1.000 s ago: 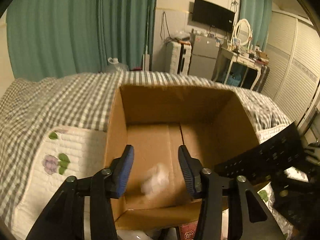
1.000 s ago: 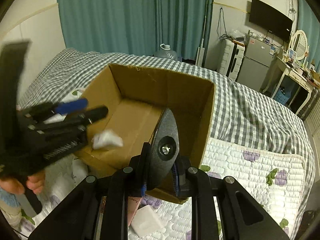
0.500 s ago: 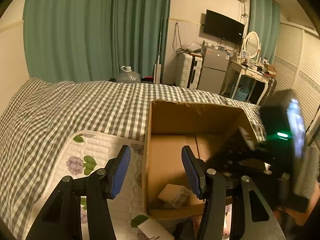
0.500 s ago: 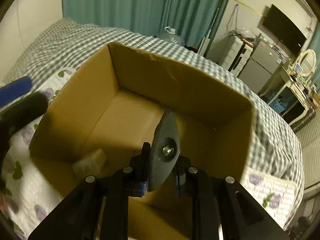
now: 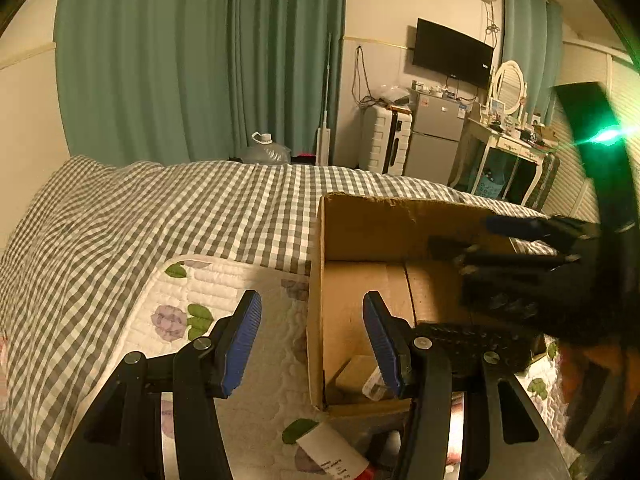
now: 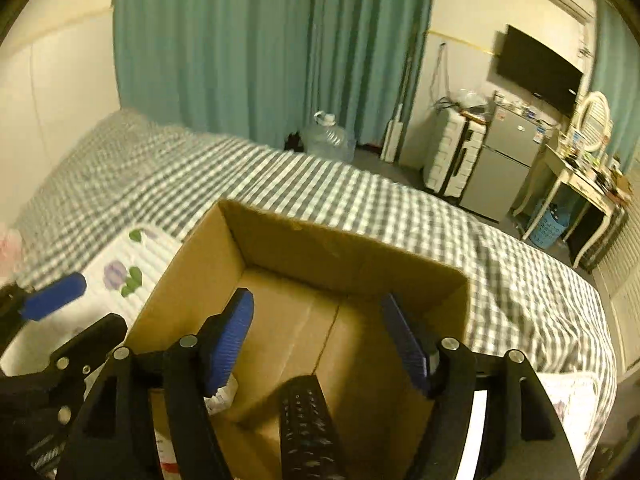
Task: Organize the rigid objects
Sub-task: 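Carry the white charger and black remote into the box and release both, then grasp the white-and-red bottle with the left tool while the right tool grasps the white device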
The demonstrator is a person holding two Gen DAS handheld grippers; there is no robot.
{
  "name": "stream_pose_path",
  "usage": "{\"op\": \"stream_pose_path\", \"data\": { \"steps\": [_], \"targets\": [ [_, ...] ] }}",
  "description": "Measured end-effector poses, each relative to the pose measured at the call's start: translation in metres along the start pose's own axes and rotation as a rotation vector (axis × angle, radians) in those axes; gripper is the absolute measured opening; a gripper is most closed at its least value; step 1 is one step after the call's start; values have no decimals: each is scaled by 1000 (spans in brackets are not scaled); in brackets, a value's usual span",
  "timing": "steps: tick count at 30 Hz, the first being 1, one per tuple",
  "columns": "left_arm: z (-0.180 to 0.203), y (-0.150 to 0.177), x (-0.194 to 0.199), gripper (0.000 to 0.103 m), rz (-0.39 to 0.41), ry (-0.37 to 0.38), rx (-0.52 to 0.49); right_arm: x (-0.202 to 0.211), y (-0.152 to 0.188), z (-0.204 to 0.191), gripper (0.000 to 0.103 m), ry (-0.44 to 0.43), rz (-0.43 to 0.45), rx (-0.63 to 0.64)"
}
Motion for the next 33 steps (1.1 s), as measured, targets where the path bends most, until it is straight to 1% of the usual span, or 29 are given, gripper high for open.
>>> {"op": "stream_pose_path", "data": {
  "steps": [4,9,12,16,18,21,25,28,30,33],
  "targets": [
    [-2,11,6,56,-6,-7,9,29,10,22,69,-1,39,-54],
    [-3,27,8,56,-27,-25,-1,66,48,43,72,-29,71,-95],
    [1,38,10,56,-39,-35,-23,76,70,41,72,-52,70,-88],
    [10,62,13,56,-72,-33,-65,83,106,24,72,-105,51,-42],
    [13,76,14,56,-91,-36,-81,84,122,12,72,-143,34,-16],
    [14,106,16,56,-140,-36,-85,77,150,-12,72,-202,-30,33],
    [12,144,23,56,-192,-41,-81,66,185,-36,72,-240,-120,77],
    [8,168,29,56,-227,-40,-67,63,205,-52,72,-249,-161,132],
    [6,176,29,56,-245,-38,-61,59,214,-64,72,-257,-180,176],
    [4,177,27,56,-243,-53,-63,47,225,-77,72,-266,-217,219]
  ]
}}
Point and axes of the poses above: each gripper's, at about its wrist camera, not at the fingertips, and x roughly against the way its jaws point, z to its right, y to its underside, the point moved 8 cm from there along -x, roughly the way its jaws point, and after that the axes turned 9 degrees about y, right-handed, at the moved point
